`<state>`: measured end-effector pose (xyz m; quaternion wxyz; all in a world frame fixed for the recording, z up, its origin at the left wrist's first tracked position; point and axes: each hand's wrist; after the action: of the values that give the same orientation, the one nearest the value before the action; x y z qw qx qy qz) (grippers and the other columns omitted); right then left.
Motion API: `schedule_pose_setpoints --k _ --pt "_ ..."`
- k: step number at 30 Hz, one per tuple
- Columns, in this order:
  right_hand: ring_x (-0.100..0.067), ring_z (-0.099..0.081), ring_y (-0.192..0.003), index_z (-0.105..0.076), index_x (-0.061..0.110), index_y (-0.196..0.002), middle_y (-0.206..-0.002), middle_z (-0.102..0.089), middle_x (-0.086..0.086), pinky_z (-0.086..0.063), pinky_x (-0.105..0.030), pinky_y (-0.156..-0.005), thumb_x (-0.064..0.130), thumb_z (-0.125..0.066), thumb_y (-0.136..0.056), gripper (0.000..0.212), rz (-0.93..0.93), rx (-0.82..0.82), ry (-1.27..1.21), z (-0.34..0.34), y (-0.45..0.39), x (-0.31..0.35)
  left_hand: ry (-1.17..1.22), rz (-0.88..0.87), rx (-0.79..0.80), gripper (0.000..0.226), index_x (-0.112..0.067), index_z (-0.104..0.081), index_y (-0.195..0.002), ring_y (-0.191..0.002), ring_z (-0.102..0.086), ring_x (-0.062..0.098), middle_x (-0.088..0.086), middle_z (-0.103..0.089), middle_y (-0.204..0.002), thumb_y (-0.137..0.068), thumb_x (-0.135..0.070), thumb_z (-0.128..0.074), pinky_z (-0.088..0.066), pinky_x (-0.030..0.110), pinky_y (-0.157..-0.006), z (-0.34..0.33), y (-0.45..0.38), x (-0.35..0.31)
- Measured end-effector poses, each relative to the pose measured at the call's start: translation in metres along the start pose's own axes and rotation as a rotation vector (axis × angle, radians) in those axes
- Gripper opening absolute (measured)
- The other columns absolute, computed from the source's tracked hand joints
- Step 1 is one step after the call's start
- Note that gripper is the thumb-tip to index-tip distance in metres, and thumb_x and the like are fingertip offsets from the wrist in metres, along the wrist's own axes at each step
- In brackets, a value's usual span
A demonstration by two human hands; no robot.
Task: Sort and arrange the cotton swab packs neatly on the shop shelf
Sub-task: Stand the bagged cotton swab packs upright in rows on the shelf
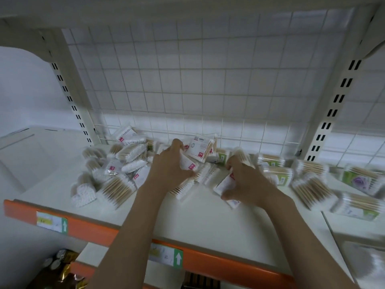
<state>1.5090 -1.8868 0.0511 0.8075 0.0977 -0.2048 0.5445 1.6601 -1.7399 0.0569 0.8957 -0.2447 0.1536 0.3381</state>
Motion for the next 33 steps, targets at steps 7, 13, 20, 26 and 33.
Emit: schedule_pose_setpoints --k 7,13,20,26,33 --pt "-0.01 -0.041 -0.084 -0.031 0.025 -0.111 -0.095 -0.042 0.009 -0.03 -0.014 -0.063 0.025 -0.065 -0.077 0.047 0.017 -0.127 -0.193 0.001 0.05 0.008 0.292 0.022 -0.067 0.05 -0.032 -0.036 -0.112 -0.088 -0.048 0.017 -0.013 -0.049 -0.093 -0.073 -0.021 -0.065 -0.038 0.034 -0.077 0.002 0.067 -0.02" --pt "-0.015 -0.04 -0.092 -0.034 0.023 -0.117 -0.099 -0.039 0.008 -0.031 -0.029 -0.079 0.003 -0.056 -0.076 0.051 -0.048 -0.253 -0.13 0.006 0.095 0.009 0.481 0.004 -0.143 0.032 -0.028 -0.044 -0.087 -0.072 -0.052 0.007 -0.01 -0.054 -0.084 -0.075 -0.008 -0.066 -0.04 0.02 -0.053 0.007 0.098 -0.04" --pt "-0.022 -0.053 -0.088 -0.057 0.011 -0.106 -0.094 -0.057 0.0 -0.034 -0.019 -0.069 -0.005 -0.063 -0.072 0.038 -0.137 -0.417 0.011 0.024 0.149 0.0 0.546 -0.109 -0.038 0.049 -0.025 -0.057 -0.116 -0.09 -0.052 -0.006 -0.011 -0.055 -0.095 -0.073 -0.005 -0.067 -0.039 0.002 -0.067 -0.013 0.119 -0.078" --pt "-0.022 -0.055 -0.086 -0.061 0.014 -0.104 -0.094 -0.059 -0.004 -0.037 -0.02 -0.069 -0.004 -0.063 -0.076 0.034 -0.176 -0.473 0.038 0.047 0.198 -0.016 0.537 -0.199 0.011 0.03 -0.019 -0.059 -0.096 -0.086 -0.051 -0.004 -0.013 -0.053 -0.089 -0.071 -0.005 -0.065 -0.035 0.001 -0.067 -0.029 0.13 -0.126" --pt "-0.025 -0.058 -0.091 -0.062 0.013 -0.108 -0.101 -0.06 -0.004 -0.04 -0.024 -0.075 -0.007 -0.064 -0.075 0.039 -0.17 -0.595 0.064 0.075 0.252 -0.052 0.613 -0.23 0.048 0.033 -0.031 -0.043 -0.087 -0.071 -0.052 -0.002 -0.014 -0.052 -0.075 -0.073 -0.008 -0.063 -0.037 0.004 -0.055 -0.04 0.15 -0.197"
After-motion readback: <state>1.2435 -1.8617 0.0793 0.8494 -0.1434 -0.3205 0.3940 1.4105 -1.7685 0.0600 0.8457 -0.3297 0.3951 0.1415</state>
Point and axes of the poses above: each hand's wrist, its own y-axis away from the middle knuckle, its own z-axis out of the back of the hand, x = y × z
